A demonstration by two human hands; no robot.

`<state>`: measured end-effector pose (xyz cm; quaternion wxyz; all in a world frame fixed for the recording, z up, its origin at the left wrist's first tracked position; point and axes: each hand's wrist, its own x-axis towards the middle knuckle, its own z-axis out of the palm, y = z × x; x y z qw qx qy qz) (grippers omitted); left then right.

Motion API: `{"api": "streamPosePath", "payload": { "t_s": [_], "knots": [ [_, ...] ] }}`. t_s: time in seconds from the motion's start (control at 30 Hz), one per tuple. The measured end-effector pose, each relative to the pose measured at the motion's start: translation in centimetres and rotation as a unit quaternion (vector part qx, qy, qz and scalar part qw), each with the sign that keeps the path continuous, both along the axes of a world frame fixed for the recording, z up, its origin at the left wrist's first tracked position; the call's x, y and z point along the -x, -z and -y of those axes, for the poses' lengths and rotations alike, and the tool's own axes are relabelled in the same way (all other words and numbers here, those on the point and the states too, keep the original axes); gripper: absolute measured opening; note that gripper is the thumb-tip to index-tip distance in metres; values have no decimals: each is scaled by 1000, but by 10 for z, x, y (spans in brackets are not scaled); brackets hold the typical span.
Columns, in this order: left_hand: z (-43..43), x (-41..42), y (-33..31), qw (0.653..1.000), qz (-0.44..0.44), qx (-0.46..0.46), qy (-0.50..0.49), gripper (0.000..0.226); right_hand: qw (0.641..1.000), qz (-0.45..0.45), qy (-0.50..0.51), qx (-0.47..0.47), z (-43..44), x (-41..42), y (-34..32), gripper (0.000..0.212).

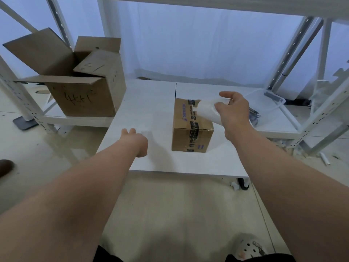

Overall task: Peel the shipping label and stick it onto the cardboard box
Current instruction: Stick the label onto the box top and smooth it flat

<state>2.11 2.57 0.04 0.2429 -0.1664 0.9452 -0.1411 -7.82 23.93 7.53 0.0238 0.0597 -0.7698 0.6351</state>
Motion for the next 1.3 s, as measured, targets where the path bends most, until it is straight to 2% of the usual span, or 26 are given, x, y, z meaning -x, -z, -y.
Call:
{"api": "streamPosePath", "payload": {
  "t_s": [0.1,0.17,0.27,0.33,0.4,0.53,0.6,0.67,0.8,0.93,1.1,1.3],
  "knots": [
    [0,10,-12,993,-111,-51,-8,21,1000,-1,19,23,-7,4,1,34],
    [-1,16,-20,973,-184,-139,-31,27,999,11,36,39,-11,5,1,34],
    [-4,16,-21,953,-182,-236,-47,27,998,26,41,50,-15,6,2,35],
    [-5,11,-17,949,-175,-259,-40,23,998,29,45,45,-16,5,2,35],
    [-5,10,-18,938,-206,-276,-40,23,998,24,45,39,-17,4,3,34],
    [-21,21,-43,873,-393,-286,-35,41,997,-13,60,48,-16,5,1,30],
    [-44,31,-58,852,-446,-274,-14,53,994,-26,80,66,-17,7,-1,28],
    [-72,41,-61,864,-429,-263,1,64,992,-21,92,79,-20,9,-3,26],
    [-123,65,-37,925,-299,-234,3,89,991,-9,103,81,-38,10,-1,29],
    [-145,82,-22,944,-243,-221,-37,95,993,33,80,78,-53,10,-1,33],
    [-134,83,-23,945,-214,-228,-97,90,994,79,25,69,-55,6,-2,34],
    [-103,66,-27,888,-317,-296,-155,79,997,71,1,21,-45,3,0,58]
  ]
}}
